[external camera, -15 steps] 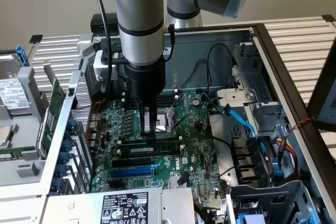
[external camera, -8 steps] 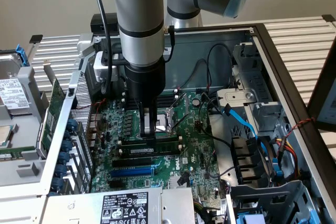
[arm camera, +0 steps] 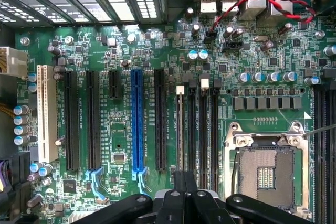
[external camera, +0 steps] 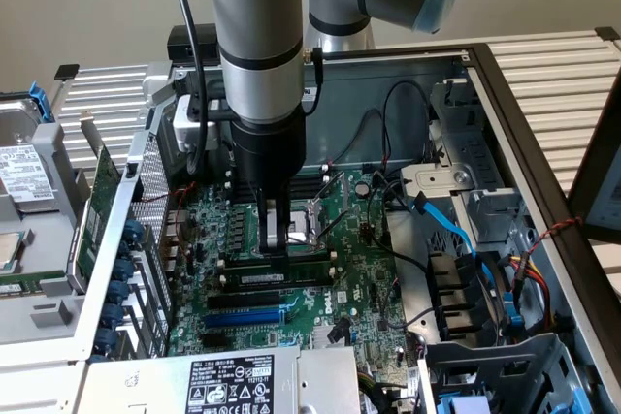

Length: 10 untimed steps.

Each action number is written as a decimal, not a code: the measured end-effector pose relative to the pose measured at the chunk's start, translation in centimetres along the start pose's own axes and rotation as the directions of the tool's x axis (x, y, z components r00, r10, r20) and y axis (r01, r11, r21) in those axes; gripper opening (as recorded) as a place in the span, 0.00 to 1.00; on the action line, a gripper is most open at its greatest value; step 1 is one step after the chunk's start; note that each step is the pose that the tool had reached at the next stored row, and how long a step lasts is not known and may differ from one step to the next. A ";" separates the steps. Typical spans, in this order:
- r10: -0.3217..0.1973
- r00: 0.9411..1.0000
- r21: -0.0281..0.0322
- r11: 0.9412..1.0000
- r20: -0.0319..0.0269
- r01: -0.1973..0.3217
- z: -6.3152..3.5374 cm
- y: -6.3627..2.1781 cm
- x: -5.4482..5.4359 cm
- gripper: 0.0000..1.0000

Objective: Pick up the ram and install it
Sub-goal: 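Press down the ram until it locks into place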

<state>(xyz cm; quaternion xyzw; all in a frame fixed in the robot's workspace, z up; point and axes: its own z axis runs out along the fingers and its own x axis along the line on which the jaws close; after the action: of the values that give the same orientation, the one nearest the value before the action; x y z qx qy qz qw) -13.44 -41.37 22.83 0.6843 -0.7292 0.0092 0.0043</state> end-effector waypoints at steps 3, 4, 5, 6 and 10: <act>0.000 1.000 -0.001 1.000 -0.001 0.000 -0.46 0.01 0.0 0.11; 0.000 1.000 -0.001 1.000 -0.001 0.000 -0.66 0.00 0.0 0.11; 0.000 1.000 -0.001 1.000 -0.002 0.000 -0.87 0.00 0.0 0.11; 0.000 1.000 -0.001 1.000 -0.002 0.000 -1.06 0.00 0.0 0.11; 0.000 1.000 -0.001 1.000 -0.001 0.000 -1.59 -0.01 0.1 0.11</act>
<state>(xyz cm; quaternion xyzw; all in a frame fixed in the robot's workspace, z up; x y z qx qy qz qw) -13.44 -41.39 24.42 0.6843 -0.7291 0.0094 0.0051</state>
